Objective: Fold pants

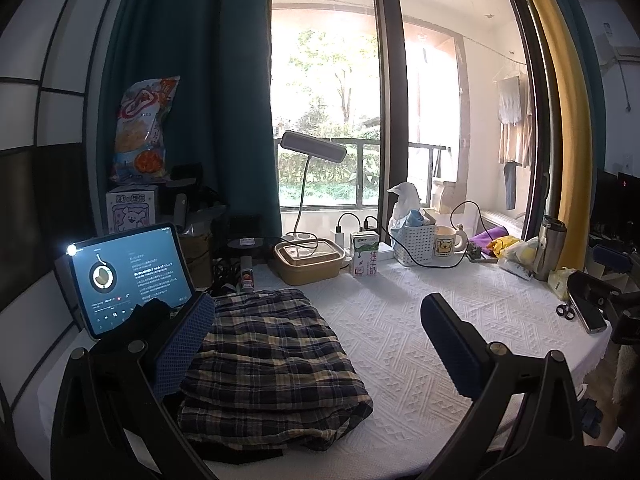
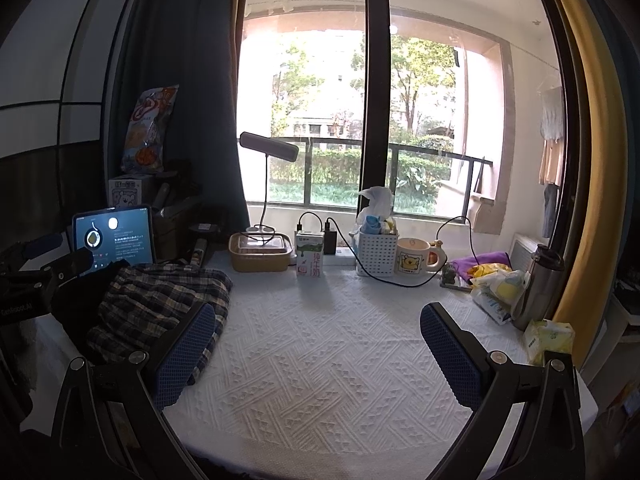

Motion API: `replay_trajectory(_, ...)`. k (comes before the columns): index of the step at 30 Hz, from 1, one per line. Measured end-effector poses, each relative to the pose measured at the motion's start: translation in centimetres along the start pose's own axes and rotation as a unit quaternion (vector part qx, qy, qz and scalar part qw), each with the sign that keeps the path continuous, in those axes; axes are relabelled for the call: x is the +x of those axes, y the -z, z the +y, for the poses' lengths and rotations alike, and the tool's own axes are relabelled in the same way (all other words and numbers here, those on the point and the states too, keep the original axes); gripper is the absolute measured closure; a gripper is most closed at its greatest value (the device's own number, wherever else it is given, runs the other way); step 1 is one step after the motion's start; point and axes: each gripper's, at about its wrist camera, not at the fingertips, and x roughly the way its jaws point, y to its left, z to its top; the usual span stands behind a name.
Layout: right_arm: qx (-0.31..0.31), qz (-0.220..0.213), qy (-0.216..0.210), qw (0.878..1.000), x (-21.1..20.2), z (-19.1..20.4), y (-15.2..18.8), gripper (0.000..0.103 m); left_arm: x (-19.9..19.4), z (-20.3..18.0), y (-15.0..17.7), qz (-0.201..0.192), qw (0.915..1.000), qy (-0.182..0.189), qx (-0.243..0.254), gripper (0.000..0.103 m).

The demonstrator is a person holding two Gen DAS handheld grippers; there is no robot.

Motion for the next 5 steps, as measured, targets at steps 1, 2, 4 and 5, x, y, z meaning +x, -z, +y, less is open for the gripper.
replay_trajectory(1, -0.001, 0.000, -0.001, 1.000, 0.02, -0.06, 0.02, 0.000, -0.03, 0.00, 0.01, 0.000, 1.0000, 0.000, -0.001, 0.001)
replay_trajectory(2, -0.002, 0.000, -0.002, 1.000, 0.06, -0.10, 0.03, 0.000, -0.05, 0.02, 0.01, 0.000, 1.0000, 0.000, -0.001, 0.001)
replay_trajectory(4, -0.003, 0.001, -0.004, 1.000, 0.19, -0.12, 0.02, 0.000, -0.10, 0.00, 0.02, -0.001, 1.0000, 0.000, -0.001, 0.001)
replay_trajectory(5, -0.004, 0.002, -0.005, 1.000, 0.25, -0.13, 0.02, 0.000, -0.10, 0.00, 0.03, -0.001, 1.0000, 0.002, -0.001, 0.001)
